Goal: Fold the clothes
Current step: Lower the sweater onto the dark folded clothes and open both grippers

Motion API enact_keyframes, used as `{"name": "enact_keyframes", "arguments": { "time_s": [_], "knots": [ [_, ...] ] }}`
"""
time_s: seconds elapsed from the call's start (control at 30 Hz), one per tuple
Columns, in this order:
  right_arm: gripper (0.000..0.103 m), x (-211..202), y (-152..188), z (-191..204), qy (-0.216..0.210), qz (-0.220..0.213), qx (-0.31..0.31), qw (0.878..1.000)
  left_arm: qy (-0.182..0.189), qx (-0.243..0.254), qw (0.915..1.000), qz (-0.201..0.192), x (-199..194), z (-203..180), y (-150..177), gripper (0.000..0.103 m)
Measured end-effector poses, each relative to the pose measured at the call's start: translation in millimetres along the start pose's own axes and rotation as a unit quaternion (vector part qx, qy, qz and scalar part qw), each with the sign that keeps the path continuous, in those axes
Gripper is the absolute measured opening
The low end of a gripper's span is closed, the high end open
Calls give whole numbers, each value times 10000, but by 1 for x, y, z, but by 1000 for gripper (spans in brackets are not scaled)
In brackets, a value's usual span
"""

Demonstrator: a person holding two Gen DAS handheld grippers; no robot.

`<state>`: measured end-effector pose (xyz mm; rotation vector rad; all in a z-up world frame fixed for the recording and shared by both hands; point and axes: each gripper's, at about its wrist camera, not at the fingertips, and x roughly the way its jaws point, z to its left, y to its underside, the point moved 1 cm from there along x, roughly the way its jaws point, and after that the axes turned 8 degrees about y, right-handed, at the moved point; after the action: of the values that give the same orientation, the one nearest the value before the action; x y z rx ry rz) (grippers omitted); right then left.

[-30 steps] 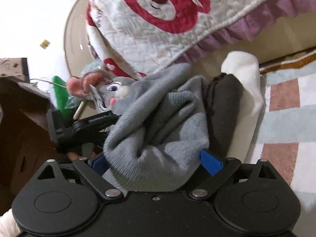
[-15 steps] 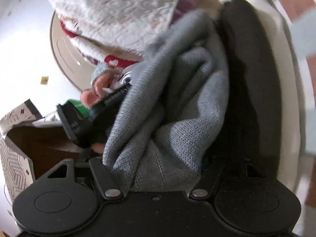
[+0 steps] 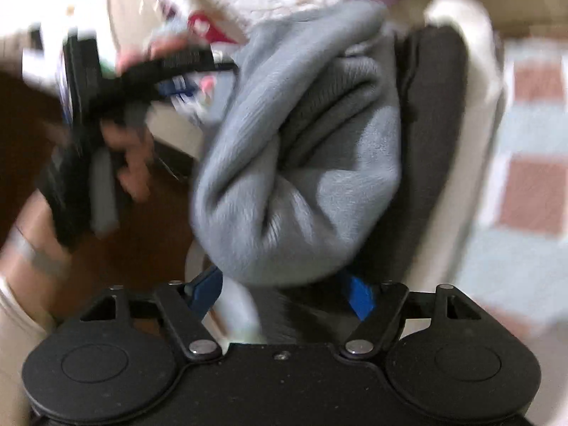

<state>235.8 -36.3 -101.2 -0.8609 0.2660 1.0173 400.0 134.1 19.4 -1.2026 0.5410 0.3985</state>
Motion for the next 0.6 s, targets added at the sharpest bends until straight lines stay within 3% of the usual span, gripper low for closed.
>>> {"name": "enact_keyframes", "arguments": {
  "time_s": [0.1,0.13,0.2,0.27,0.33,0.37,0.4,0.47,0.5,0.57,0.6],
  "knots": [
    [40,-25,1,8,180,-384,-537,9977,139,-366,9984,-413,-23,5,7,71],
    [35,-35,0,10,169,-523,-633,9965,257,-534,9970,-494,-30,8,11,69],
    [29,-54,-4,13,171,-929,-930,9912,566,-728,9938,-617,-42,10,22,51],
    [30,-73,-9,18,177,-1356,-1245,9828,950,-533,9927,-510,-42,4,30,45],
    [31,-81,-16,17,127,-1531,-1402,9781,1223,-265,9920,-159,-33,-6,35,42],
    [42,-75,-26,11,144,-1523,-1317,9794,1270,-199,9917,29,-26,-10,36,40],
    [64,-68,-38,5,174,-1498,-1187,9814,1297,-204,9911,214,-18,-14,35,40],
    [84,-50,-63,-18,87,-1492,-735,9860,1180,-380,9908,535,2,-16,30,41],
    [86,-39,-74,-33,-101,-1498,-377,9879,1010,-448,9909,764,16,-17,27,41],
    [81,-17,-93,-56,-407,-1509,276,9873,726,-501,9912,984,32,-24,22,40],
    [55,-9,-101,-60,-420,-1571,331,9861,618,-522,9913,1036,38,-28,20,39]
  ]
}}
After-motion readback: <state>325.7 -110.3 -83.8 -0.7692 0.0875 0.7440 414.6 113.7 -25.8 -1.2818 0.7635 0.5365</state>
